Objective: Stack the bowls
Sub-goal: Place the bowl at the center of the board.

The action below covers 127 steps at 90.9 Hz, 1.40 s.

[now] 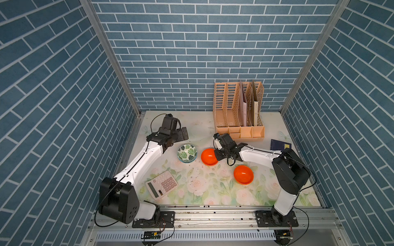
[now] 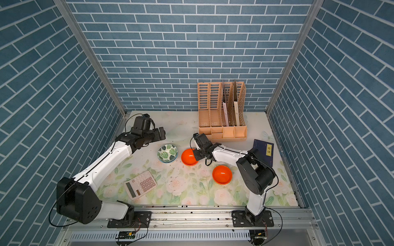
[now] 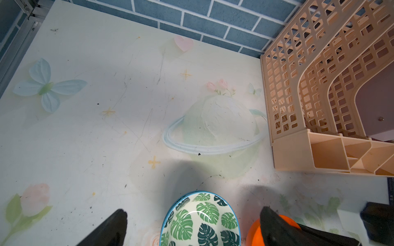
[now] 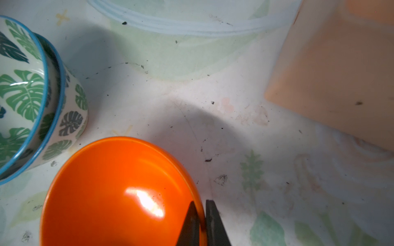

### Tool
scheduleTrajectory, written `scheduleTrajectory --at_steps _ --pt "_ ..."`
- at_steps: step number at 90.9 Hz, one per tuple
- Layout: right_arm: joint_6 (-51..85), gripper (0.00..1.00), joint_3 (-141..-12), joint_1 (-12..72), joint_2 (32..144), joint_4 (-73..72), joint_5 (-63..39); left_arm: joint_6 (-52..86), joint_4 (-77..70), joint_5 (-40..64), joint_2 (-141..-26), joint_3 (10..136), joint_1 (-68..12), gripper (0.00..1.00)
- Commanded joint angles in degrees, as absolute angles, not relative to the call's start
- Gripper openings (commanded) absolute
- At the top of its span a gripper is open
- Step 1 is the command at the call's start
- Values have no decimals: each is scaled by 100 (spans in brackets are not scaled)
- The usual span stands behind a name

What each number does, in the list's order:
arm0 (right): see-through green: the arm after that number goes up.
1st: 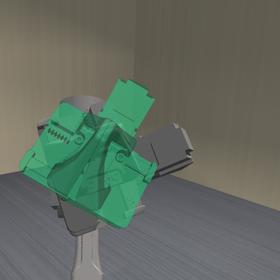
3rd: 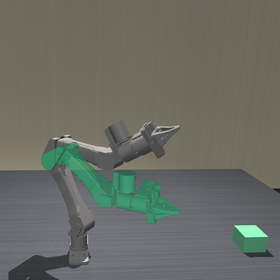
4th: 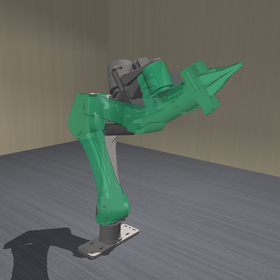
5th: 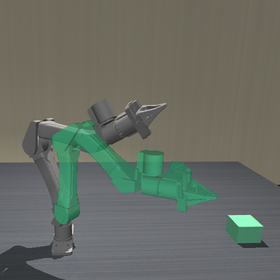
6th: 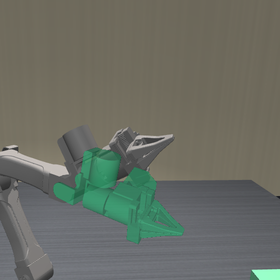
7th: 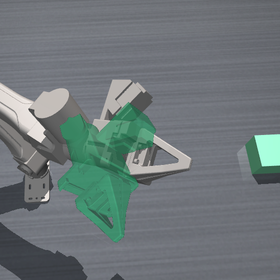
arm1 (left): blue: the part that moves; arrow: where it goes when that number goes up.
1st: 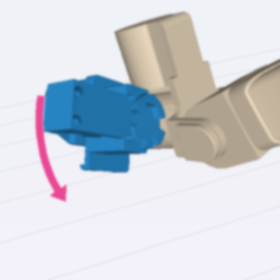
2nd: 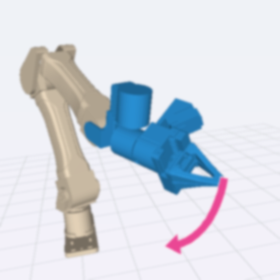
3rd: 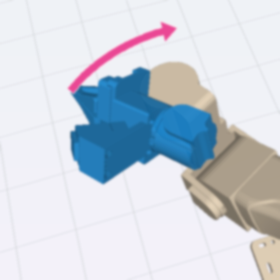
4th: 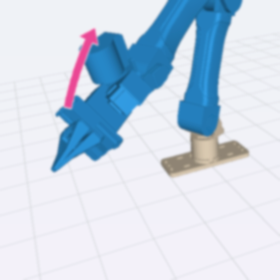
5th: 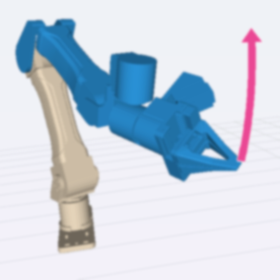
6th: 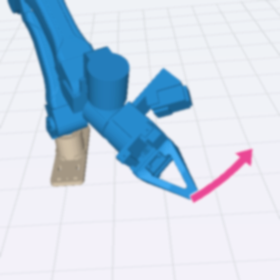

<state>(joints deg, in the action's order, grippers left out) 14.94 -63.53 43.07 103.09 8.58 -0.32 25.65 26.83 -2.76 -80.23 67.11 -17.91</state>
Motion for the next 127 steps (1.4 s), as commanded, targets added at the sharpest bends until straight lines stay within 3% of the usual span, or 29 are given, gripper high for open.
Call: scheduleTrajectory --at_steps 1,46,62,104,116,127 --pt "1389 1 -6481 4233 10394 851 -44 2501 2707 -335 -7909 6643 -1803 99" --pt "1439 4 -6328 4130 10388 549 -44 2506 2689 -350 -7937 6635 -1804 100" --pt "1426 9 -6334 4129 10345 551 -78 2492 2707 -390 -7915 6630 -1807 100" --pt "1437 8 -6171 4138 10237 610 -185 2499 2690 -392 -7939 6653 -1808 100" --pt "1442 14 -6153 4140 10245 585 -189 2513 2681 -378 -7943 6662 -1810 100" --pt "1450 30 -6131 4139 10261 542 -176 2509 2698 -391 -7900 6651 -1810 100"
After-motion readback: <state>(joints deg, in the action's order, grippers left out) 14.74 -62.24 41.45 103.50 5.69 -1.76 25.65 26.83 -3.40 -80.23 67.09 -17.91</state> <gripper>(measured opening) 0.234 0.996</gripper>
